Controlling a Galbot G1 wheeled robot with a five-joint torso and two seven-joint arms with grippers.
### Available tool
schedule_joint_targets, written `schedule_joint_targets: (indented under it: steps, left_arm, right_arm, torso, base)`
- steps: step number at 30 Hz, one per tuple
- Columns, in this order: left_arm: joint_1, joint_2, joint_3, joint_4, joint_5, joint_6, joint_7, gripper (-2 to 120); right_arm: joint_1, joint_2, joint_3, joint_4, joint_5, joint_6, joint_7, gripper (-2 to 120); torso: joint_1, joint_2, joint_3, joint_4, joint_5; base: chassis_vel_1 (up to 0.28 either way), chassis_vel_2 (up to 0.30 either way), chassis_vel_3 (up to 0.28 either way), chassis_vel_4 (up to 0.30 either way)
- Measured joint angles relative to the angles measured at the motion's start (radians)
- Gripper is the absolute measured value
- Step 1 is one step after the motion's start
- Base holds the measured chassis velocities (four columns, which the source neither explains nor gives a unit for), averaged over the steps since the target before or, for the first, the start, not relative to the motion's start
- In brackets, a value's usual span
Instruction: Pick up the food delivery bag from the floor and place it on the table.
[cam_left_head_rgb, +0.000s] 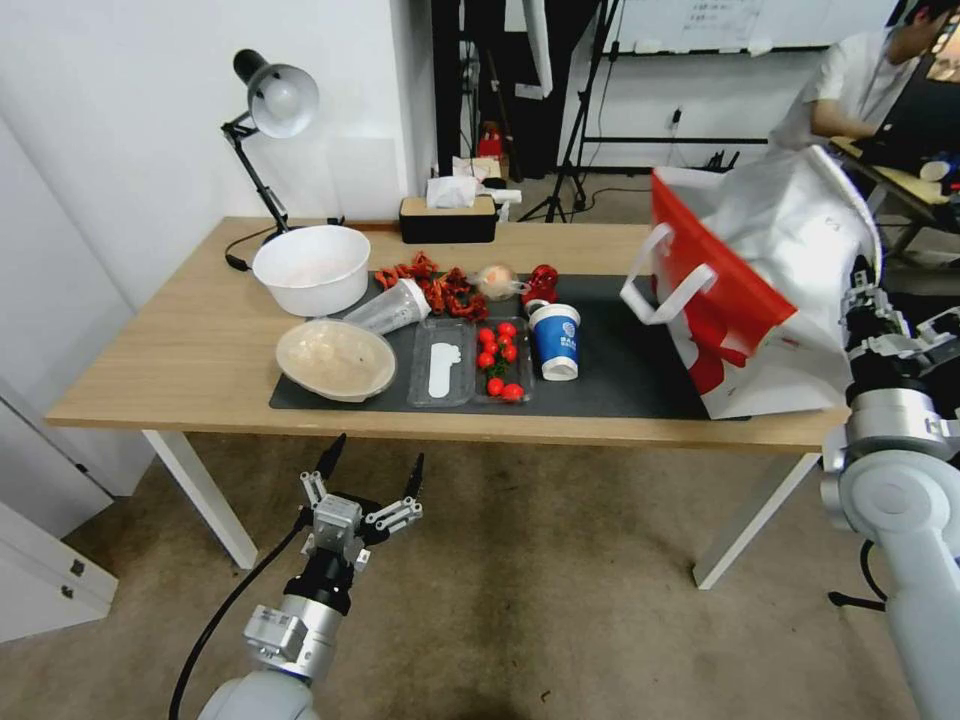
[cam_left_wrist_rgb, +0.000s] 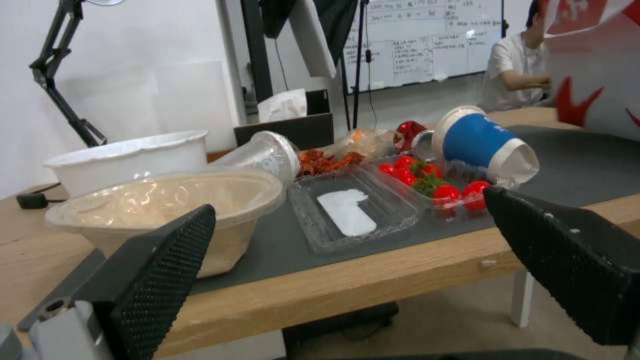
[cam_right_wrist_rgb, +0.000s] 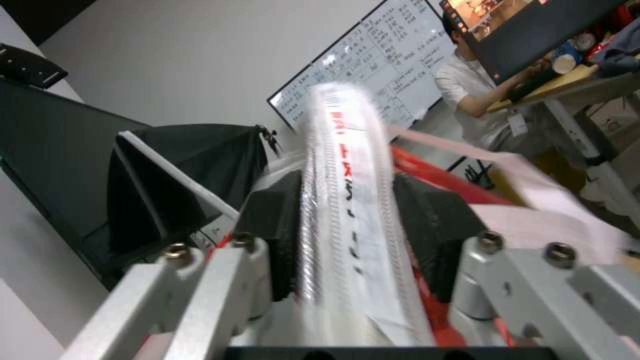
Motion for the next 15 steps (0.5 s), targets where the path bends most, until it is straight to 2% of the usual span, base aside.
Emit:
schedule_joint_targets:
  steps: [1,3,4,5,7,9,11,12,14,15]
  left_arm:
    - [0.0,0.0,0.0,0.0,0.0,0.0,0.0,100]
    - [0.001,0.0,0.002,0.0,0.002,-0.001,0.0,100]
    - [0.001,0.0,0.002,0.0,0.002,-0.001,0.0,100]
    - [0.002,0.0,0.003,-0.001,0.002,-0.001,0.0,100]
    - [0.002,0.0,0.003,-0.001,0.003,-0.001,0.0,100]
    - [0.005,-0.001,0.004,-0.001,0.005,-0.002,0.0,100]
    - [0.005,-0.002,0.004,-0.001,0.006,-0.002,0.0,100]
    - [0.006,-0.003,0.004,-0.002,0.008,-0.003,0.0,100]
    - [0.006,-0.004,0.005,-0.002,0.008,-0.003,0.0,100]
    - [0.006,-0.005,0.005,-0.003,0.009,-0.003,-0.001,100]
  right_arm:
    - [0.001,-0.001,0.001,0.0,0.0,0.0,0.0,42]
    - [0.01,-0.009,0.007,-0.006,0.004,-0.002,0.0,53]
    - [0.01,-0.009,0.007,-0.006,0.004,-0.002,0.0,53]
    - [0.013,-0.017,0.011,-0.008,0.011,-0.005,0.0,61]
    - [0.014,-0.021,0.014,-0.009,0.015,-0.007,-0.002,64]
    - [0.016,-0.037,0.021,-0.016,0.022,-0.011,-0.017,76]
    - [0.016,-0.04,0.021,-0.019,0.022,-0.011,-0.019,78]
    - [0.018,-0.051,0.021,-0.026,0.023,-0.012,-0.028,87]
    - [0.018,-0.054,0.021,-0.026,0.023,-0.012,-0.031,89]
    - [0.017,-0.059,0.023,-0.025,0.023,-0.012,-0.037,96]
  torso:
    - [0.0,0.0,0.0,0.0,0.0]
    - [0.0,0.0,0.0,0.0001,0.0]
    - [0.0,0.0,0.0,0.0001,0.0]
    - [0.0,0.0,0.0,0.0001,0.0]
    - [0.0,0.0,0.0,0.0,-0.0001]
    - [0.0,0.0,0.0,0.0001,0.0]
    - [0.0,0.0,0.0,0.0,0.0]
    - [0.0,0.0,0.0,0.0001,0.0]
    - [0.0,0.0,0.0,0.0,0.0]
    - [0.0,0.0,0.0,0.0001,0.0]
  base:
    - [0.0,0.0,0.0,0.0]
    - [0.0,0.0,0.0,0.0]
    - [0.0,0.0,0.0,0.0]
    - [0.0,0.0,0.0,0.0]
    - [0.0,0.0,0.0,0.0]
    - [0.0,0.0,0.0,0.0]
    - [0.0,0.0,0.0,0.0]
    - [0.0,0.0,0.0,0.0]
    - [0.0,0.0,0.0,0.0]
    - [0.0,0.0,0.0,0.0]
